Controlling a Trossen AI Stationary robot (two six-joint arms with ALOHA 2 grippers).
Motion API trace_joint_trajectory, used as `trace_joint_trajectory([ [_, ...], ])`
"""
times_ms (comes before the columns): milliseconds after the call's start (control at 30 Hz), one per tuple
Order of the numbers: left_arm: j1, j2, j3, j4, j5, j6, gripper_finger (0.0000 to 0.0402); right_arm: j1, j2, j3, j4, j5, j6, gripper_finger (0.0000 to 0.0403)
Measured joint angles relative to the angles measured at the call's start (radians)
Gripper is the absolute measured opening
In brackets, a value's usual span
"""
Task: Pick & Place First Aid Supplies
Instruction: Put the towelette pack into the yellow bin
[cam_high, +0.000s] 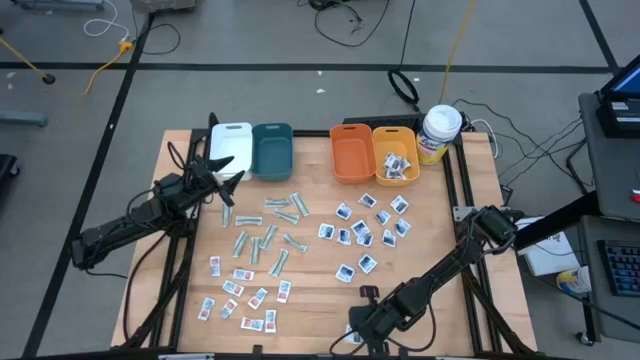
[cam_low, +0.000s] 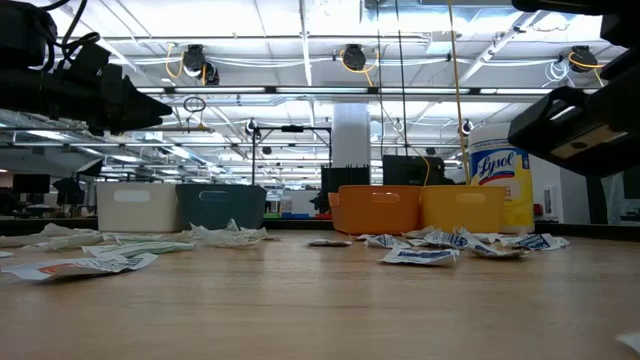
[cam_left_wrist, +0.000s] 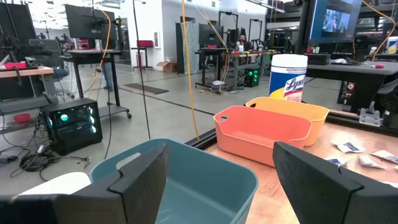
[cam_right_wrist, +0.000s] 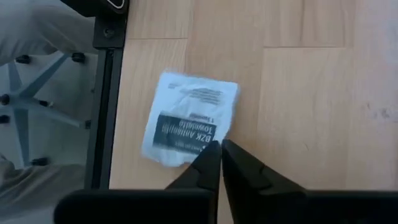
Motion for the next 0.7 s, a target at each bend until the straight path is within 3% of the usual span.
trace_joint_trajectory([
  [300,0.000,0.000,0.000,0.000,0.000,0.000,0.0296,-0.015,-0.011,0.000,-0.004,0.002,-0.031,0.0001],
  [700,0.000,0.000,0.000,0.000,0.000,0.000,0.0296,-0.068,-0.145,0.000,-0.140,0.003,-0.119,0.0000],
])
